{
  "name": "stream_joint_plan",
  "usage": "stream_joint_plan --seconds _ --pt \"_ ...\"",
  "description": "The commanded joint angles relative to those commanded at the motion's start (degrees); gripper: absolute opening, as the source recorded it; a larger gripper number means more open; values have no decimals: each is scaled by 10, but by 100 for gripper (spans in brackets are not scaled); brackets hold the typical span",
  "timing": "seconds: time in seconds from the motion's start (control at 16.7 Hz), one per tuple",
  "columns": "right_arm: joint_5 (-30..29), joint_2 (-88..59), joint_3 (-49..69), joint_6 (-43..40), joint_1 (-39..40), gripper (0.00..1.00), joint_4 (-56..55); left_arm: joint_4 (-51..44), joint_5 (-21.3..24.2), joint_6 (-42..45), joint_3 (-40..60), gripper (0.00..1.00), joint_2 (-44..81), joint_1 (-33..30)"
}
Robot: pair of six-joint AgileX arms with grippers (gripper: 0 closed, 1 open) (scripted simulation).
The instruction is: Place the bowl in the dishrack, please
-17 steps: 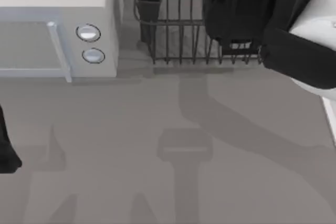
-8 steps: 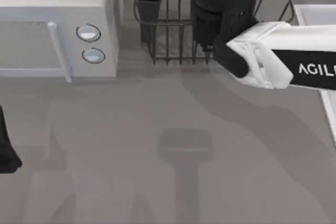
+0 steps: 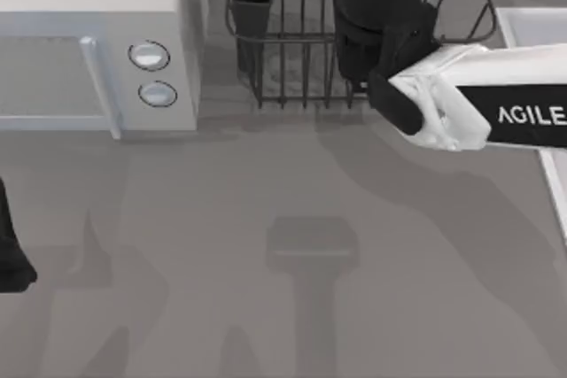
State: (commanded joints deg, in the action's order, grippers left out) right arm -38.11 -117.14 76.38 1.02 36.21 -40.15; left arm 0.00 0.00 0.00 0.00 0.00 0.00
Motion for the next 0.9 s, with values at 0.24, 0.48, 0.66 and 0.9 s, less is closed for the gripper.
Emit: stream_joint_plan --seconds 0.24,0.48,0.66,0.9 --pt "0 0 0 0 0 38 0 0 0 0 0 100 0 0" --pt "0 0 0 0 0 68 0 0 0 0 0 100 0 0" --pt "0 0 0 0 0 90 0 0 0 0 0 100 0 0" --pt "0 0 0 0 0 100 0 0 0 0 0 100 0 0"
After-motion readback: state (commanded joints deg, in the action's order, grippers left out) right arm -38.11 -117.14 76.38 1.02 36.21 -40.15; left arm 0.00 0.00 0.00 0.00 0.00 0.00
